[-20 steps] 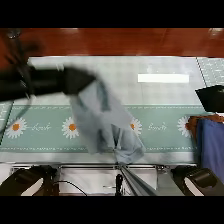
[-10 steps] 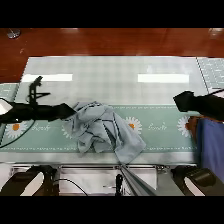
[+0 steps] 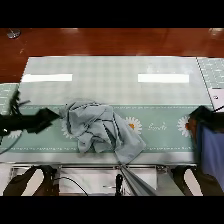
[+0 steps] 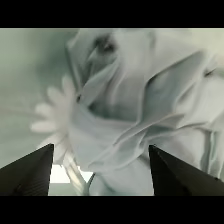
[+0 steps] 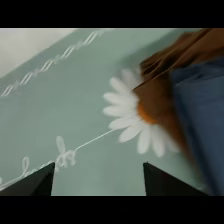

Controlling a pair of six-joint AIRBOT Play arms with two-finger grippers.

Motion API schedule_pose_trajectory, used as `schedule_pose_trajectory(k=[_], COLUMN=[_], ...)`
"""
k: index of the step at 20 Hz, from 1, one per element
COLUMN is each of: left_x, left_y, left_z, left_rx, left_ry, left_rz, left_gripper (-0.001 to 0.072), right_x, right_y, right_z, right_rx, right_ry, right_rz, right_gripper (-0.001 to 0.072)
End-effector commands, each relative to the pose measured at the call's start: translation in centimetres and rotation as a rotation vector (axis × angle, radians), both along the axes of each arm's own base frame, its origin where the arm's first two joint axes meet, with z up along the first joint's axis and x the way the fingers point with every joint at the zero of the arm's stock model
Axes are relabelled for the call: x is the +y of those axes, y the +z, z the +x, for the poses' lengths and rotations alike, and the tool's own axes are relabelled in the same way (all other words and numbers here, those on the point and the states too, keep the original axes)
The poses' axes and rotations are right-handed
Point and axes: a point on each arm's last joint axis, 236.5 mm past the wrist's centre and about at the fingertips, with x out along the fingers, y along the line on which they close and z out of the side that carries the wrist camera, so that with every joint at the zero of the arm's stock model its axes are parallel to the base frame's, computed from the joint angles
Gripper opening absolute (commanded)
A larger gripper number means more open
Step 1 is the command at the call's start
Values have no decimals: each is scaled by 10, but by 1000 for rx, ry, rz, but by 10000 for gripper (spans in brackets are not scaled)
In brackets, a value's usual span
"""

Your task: Fold the shirts.

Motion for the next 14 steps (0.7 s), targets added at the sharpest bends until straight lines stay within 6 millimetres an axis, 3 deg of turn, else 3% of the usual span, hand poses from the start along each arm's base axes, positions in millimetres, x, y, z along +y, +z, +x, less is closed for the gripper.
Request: schedule_pose_trajectory(k=[1,5,7,8,9,10,14], left_x=[-27,-36,-53,-62,-70,-76,-76], left_y=[-44,-54,-55,-54,-53,-49,-24], left_z=[-47,-20,-8,-3,1,7,34], left_rx=[155,76,54,36,14,-10,-87], left_ry=[-33,14,9,-7,-34,-54,-85], left_rz=[-79,-88,-145,-175,-195,-213,-223], left_gripper=[702,701,694,601,180,28,23], right_x=[75,87,92,95,98,103,128], right_y=[-23,-41,-47,-50,-53,-57,-78], right_z=[-3,-22,-32,-38,-44,-53,-92], right_rx=[-69,-11,26,47,67,95,221], right_ry=[71,107,124,131,142,150,184], right_rz=[372,405,421,431,444,463,548], right_gripper=[634,634,634,634,634,634,633])
